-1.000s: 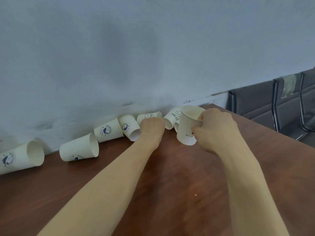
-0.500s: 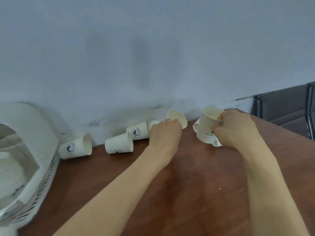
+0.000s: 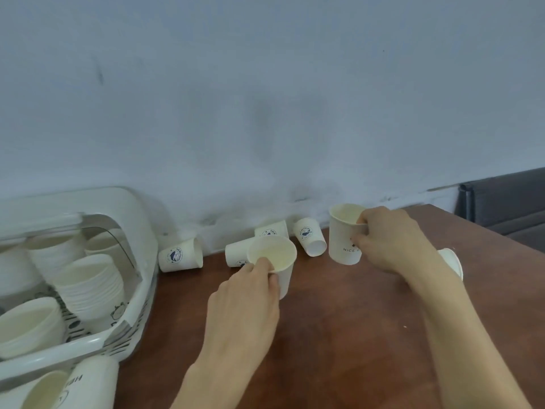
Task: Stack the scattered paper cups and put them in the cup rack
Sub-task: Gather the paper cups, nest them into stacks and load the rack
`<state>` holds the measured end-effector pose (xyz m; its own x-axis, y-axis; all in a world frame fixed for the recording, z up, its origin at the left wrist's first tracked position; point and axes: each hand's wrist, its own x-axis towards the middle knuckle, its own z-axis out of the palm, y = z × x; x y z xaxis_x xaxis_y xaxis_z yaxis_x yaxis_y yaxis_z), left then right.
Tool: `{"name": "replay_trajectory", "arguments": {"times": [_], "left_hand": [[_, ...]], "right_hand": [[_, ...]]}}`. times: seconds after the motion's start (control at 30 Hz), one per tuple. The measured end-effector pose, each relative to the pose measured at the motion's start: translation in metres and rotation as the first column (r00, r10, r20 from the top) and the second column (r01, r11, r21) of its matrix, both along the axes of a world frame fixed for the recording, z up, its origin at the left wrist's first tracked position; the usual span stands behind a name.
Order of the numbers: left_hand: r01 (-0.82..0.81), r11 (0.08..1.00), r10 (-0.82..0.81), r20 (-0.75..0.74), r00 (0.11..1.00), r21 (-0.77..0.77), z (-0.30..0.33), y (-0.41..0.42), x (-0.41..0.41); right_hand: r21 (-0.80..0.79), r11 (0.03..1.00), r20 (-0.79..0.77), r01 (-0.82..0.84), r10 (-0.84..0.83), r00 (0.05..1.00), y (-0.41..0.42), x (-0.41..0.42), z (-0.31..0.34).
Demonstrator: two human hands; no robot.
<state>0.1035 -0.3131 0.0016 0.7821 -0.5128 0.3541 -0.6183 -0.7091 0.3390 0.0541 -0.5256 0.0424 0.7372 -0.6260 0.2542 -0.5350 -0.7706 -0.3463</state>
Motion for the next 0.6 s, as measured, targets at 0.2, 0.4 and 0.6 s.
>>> {"name": "replay_trajectory", "arguments": {"times": [0.2, 0.4, 0.6], "left_hand": [[-0.053, 0.998, 0.053, -0.027, 0.998, -0.024, 0.0, 0.026, 0.006], [-0.058, 0.995, 0.057, -0.013, 0.998, -0.081, 0.001, 0.047, 0.019], [-0.027, 0.99, 0.023, -0.033, 0.999, -0.136, -0.005, 0.069, 0.023]], "right_hand": [[-0.059, 0.994, -0.024, -0.095, 0.093, 0.995, 0.023, 0.0, 0.007], [-0.153, 0.977, -0.079, -0.15, 0.139, 0.987, 0.054, 0.004, 0.009], [-0.097, 0.979, -0.016, -0.178, 0.177, 0.984, 0.091, 0.002, 0.012]]}}
